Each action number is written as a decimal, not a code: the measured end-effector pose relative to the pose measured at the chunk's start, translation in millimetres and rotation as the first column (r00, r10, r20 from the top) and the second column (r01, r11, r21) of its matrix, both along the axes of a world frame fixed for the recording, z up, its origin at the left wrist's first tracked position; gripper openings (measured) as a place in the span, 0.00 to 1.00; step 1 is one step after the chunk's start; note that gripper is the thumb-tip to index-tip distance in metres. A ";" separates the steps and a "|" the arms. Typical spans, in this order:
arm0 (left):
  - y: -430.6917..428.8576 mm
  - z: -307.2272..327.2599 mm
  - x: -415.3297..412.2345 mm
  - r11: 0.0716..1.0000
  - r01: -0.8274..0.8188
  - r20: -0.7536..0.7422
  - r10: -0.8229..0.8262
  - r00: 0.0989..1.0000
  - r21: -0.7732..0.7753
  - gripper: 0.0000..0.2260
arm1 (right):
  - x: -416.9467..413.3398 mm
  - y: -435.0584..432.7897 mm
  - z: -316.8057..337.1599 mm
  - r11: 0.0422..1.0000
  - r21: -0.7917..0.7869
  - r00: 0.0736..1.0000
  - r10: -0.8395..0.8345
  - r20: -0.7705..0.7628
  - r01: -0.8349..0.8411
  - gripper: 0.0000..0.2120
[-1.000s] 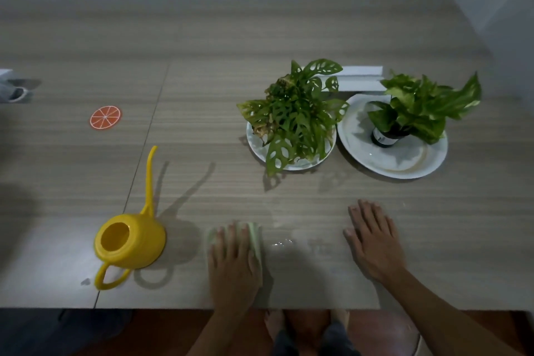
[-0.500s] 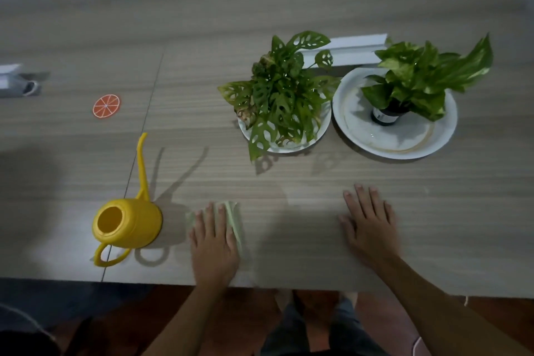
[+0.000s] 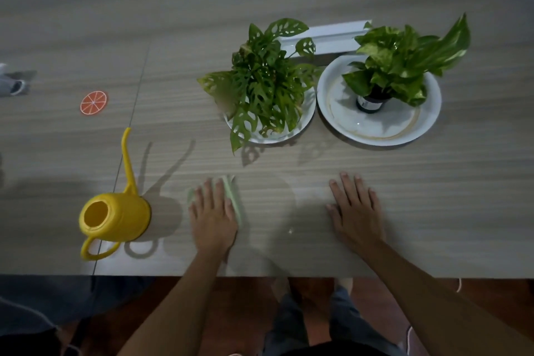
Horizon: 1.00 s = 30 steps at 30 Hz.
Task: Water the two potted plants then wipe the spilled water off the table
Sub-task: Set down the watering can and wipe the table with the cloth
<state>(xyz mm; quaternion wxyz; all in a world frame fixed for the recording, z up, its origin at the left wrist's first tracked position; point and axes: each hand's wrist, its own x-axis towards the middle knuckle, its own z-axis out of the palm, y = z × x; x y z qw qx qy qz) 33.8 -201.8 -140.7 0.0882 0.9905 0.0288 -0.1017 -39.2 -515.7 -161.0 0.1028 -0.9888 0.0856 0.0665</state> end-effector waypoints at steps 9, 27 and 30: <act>-110.4 -3.1 -53.9 0.941 0.330 0.029 -0.329 0.944 -0.073 0.26 | -2.8 -19.0 3.1 1.000 0.010 0.999 -0.012 0.046 0.011 0.29; -42.4 -2.2 12.9 0.957 0.288 -0.001 -0.288 0.958 0.028 0.26 | -5.4 -23.6 -7.5 1.000 0.009 0.997 0.011 0.075 -0.012 0.28; 19.2 1.9 24.8 1.000 -0.018 0.008 0.017 1.000 0.024 0.26 | -5.0 -22.1 -6.3 1.000 0.030 0.997 -0.002 0.083 0.000 0.28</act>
